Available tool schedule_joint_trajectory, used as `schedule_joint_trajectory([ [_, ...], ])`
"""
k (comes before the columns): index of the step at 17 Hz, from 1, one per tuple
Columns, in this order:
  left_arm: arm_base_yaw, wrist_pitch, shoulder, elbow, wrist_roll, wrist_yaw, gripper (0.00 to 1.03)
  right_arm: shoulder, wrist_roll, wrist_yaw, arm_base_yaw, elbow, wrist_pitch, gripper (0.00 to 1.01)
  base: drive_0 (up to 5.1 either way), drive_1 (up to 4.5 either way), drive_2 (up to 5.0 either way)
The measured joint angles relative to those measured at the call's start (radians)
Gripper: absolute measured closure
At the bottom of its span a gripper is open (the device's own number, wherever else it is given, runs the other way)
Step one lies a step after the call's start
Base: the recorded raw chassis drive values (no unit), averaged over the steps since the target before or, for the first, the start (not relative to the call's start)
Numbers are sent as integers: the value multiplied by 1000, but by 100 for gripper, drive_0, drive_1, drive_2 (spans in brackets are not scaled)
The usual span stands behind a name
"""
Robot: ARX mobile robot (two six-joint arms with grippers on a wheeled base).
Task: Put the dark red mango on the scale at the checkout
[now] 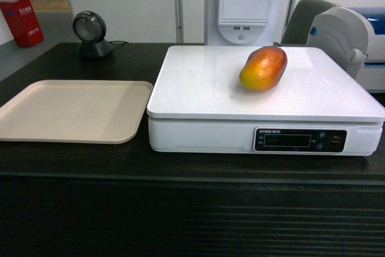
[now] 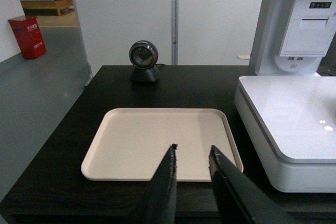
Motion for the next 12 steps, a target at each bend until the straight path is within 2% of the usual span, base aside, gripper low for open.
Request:
schedule_joint_trajectory([
  [1, 0, 0, -33, -29, 0, 0, 93, 0, 0, 0, 0, 0, 0, 3, 0, 0, 0],
  [2, 0, -2, -63, -53, 0, 0, 101, 0, 0, 0, 0, 0, 0, 3, 0, 0, 0],
  [8, 0, -86, -239, -154, 3, 0, 101, 0, 0, 0, 0, 0, 0, 3, 0, 0, 0],
  [12, 0, -130, -308, -174, 3, 0, 101, 0, 0, 0, 0, 0, 0, 3, 0, 0, 0],
])
